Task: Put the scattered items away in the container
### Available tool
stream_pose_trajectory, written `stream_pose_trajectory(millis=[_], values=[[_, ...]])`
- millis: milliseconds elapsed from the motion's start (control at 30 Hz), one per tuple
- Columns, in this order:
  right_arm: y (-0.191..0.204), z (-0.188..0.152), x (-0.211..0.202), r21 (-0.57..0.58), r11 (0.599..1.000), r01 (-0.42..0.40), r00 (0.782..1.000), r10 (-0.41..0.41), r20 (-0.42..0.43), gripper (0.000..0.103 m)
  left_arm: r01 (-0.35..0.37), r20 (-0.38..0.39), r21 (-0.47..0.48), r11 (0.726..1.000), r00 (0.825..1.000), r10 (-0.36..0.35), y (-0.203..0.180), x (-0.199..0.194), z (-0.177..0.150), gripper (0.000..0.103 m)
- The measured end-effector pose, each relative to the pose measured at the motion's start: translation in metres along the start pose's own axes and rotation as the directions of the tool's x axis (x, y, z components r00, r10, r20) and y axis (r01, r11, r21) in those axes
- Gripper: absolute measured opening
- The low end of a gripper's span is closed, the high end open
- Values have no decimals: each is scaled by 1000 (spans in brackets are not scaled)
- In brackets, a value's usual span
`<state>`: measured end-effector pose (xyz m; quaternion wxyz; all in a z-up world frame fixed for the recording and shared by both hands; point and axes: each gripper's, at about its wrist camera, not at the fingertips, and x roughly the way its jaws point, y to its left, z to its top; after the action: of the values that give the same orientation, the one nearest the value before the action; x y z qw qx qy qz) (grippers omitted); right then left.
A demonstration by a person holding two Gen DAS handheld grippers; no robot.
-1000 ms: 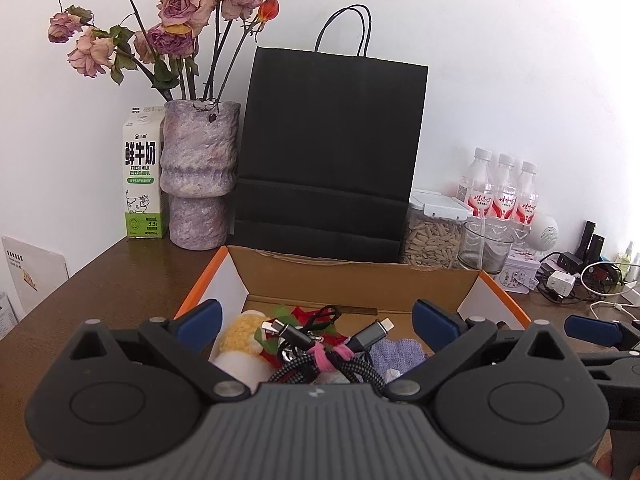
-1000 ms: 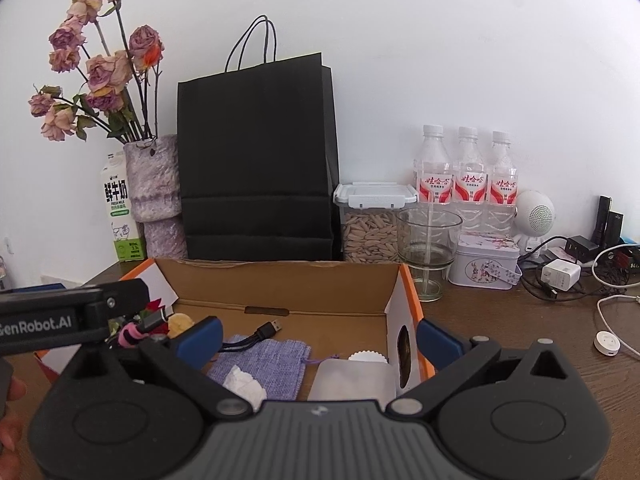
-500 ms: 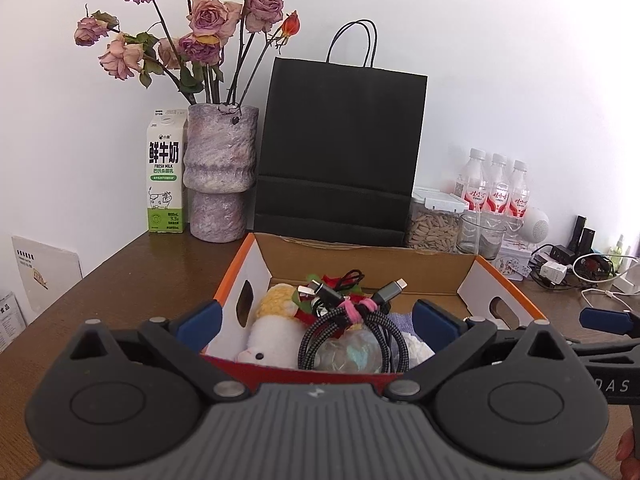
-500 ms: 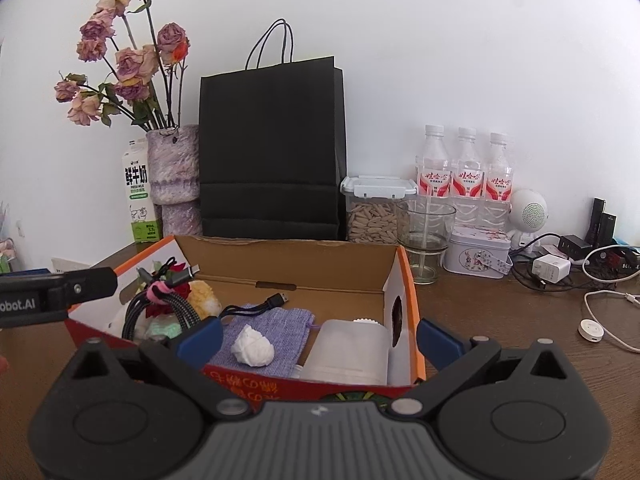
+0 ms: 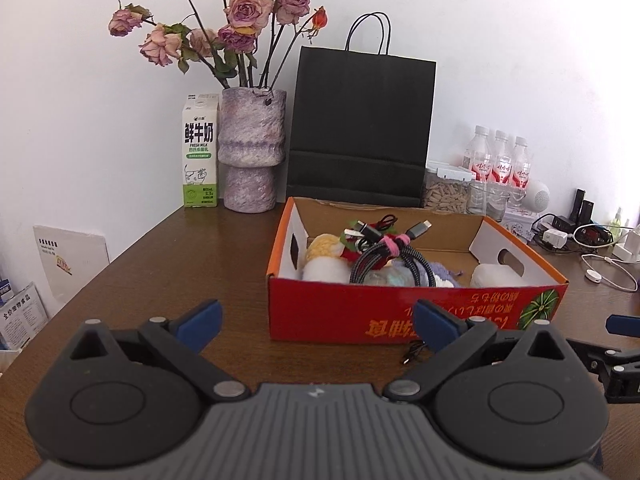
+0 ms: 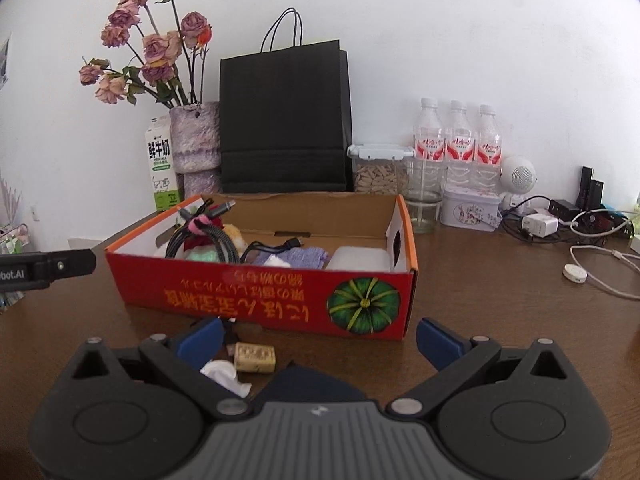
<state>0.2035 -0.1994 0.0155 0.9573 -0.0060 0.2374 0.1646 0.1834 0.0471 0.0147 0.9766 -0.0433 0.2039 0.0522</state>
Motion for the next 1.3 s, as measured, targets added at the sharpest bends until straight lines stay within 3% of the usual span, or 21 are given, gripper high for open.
stream_pose_trajectory(millis=[267,367,567,667,733,800,1033,1300], values=[[41,-16,-6,-104,992,-72,997,68,-36,102,-32,-44,-9,999,999,32,21,-20,-22,103],[56,-19,7,-165,985,-48,998,38,-58,101,-41,-45,-14,999,998,40,28,-28,-26,103],[61,-21,23,-170,985,-30,995,13,-102,85,-43,-57,-18,999,998,42,37,-34,-29,103],[62,-21,20,-182,983,-37,995,20,-94,54,-41,-72,-23,999,997,40,37,-32,-31,103],[62,-21,20,-186,981,-60,993,40,-109,25,-35,-83,-22,999,996,33,35,-31,-33,103],[63,-23,18,-185,980,-73,993,53,-108,8,-28,-89,-14,1000,996,26,32,-30,-34,103],[49,-16,-5,-119,989,-87,996,87,-4,4,-5,-114,10,1000,993,6,18,-25,-39,103],[10,-12,-9,-19,999,-43,998,44,40,4,19,-168,48,999,986,-11,-9,-11,-44,103]])
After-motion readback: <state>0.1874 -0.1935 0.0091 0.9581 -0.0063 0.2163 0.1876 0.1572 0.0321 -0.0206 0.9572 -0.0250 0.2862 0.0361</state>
